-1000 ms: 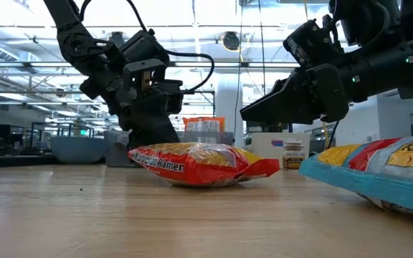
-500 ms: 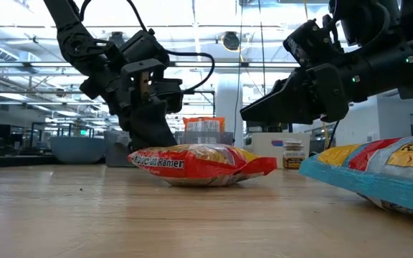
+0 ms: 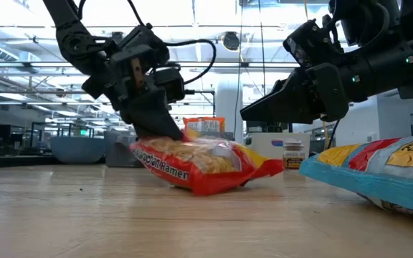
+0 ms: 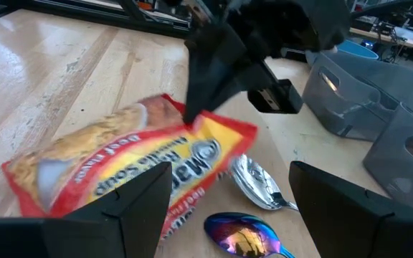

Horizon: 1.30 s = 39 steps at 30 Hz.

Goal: Pick & Place Food Item
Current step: Put the red noodle pack into the right black bin

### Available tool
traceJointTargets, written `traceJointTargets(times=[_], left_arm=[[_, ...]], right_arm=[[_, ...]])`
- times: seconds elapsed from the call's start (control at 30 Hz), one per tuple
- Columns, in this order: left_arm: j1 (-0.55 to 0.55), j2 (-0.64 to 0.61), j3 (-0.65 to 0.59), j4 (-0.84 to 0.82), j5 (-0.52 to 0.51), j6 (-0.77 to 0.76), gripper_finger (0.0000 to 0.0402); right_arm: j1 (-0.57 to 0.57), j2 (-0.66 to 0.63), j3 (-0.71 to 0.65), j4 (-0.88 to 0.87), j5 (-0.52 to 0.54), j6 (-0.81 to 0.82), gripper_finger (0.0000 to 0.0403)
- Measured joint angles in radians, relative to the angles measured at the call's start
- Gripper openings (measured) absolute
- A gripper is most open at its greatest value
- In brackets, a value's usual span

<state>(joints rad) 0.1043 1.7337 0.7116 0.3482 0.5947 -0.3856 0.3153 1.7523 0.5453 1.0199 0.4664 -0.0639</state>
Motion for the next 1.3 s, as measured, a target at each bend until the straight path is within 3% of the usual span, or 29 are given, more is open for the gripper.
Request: traceJointTargets(times=[0.1,0.37,0.6,0.8,1.1,1.3], left_arm=[[-0.005,-0.028,-0.001,-0.010,0.040,0.022,0.0004],[-0.016,-0.170,-0.001,-0.086,0.031,0.102,0.0004],[-0.009,-0.359,0.000,-0.319,-0.058,0.156,0.0002],[-0.004,-0.492,0.003,-0.512,-0.140,0.156,0.0002],[-0.009,-0.489,0.277,-0.907,-0.245,0.313,0.0001],[-0.009,-0.403,0.454,-1.099,-0.269,0.413,0.0001]], right_arm=[[0.000,0.000,0.000,0.000,0.000,0.000,0.0274],[0.000,0.000,0.000,0.002,0.001,0.004,0.0274],[0.001,0.000,0.000,0.044,-0.002,0.007,0.0274],[-0.005,0.000,0.000,0.123,-0.088,0.007,0.0274],[-0.143,0.000,0.023,0.148,-0.346,0.148,0.0274],[-0.212,0.000,0.083,0.133,-0.393,0.130,0.0274]])
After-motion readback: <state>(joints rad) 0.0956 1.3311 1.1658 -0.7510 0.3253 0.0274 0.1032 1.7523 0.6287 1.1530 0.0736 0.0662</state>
